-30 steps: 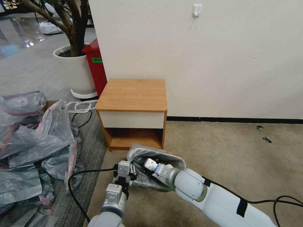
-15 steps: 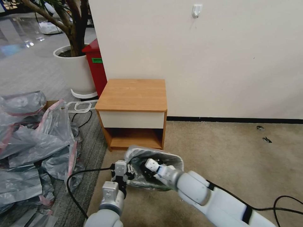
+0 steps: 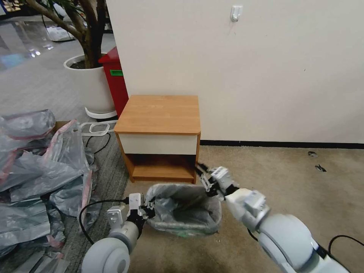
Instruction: Pick up the garbage bag from the table and place it over the trash can.
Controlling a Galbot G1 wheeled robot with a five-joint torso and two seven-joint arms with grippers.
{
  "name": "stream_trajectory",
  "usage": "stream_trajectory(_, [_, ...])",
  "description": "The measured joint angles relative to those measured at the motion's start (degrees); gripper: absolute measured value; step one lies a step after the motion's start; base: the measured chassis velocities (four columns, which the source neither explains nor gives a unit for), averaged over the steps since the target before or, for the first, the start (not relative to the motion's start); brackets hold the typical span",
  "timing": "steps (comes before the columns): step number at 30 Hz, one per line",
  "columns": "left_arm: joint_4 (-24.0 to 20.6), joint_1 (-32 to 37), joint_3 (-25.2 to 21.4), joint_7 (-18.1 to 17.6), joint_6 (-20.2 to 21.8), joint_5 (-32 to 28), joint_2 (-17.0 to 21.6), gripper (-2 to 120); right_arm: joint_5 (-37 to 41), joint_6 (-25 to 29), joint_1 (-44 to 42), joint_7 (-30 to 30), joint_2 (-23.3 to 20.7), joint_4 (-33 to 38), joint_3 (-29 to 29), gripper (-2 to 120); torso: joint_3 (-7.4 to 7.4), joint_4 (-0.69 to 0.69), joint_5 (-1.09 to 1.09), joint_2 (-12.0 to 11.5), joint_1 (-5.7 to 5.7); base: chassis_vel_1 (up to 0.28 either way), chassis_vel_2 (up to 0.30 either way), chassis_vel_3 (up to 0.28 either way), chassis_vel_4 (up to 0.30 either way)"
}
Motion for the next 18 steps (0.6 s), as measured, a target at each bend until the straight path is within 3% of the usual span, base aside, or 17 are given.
stream_trajectory(1, [0.32,0.02,0.01,0.11,0.56,-1.22,0.12,4,-0.04,2.76,-2.03,-0.52,2.90,-0.85,1.13,32,0.00,0.00,-0.02,0.00,0.00,0.000,0.000,0.000,0.000])
stream_trajectory(2, [0.32,0.02,0.01,0.11,0.56,-1.22,0.12,4,-0.04,2.76,-2.03,-0.52,2.90,-0.85,1.13,32,0.00,0.00,-0.02,0.00,0.00,0.000,0.000,0.000,0.000])
stream_trajectory(6, [1.85,-0.01,-0.04,0.94,0.78,-2.55,0.70,3,-0.52,7.19,-5.73,-2.12,8.92,-3.61,1.95,51,0.00,0.01,-0.03,0.00,0.00,0.000,0.000,0.000,0.000])
stream_trajectory(15, [5.62,-0.05,-0.55,3.98,0.47,-4.10,0.73,3,-1.38,8.81,-5.34,-4.00,10.76,-4.95,1.39,79,0.01,0.01,-0.02,0.00,0.00,0.000,0.000,0.000,0.000])
stream_trajectory(18, [6.94,-0.14,-0.53,5.05,-0.15,-3.48,0.52,3,-1.38,8.85,-4.96,-4.31,10.84,-5.39,1.33,93,0.01,0.01,-0.02,0.00,0.00,0.000,0.000,0.000,0.000])
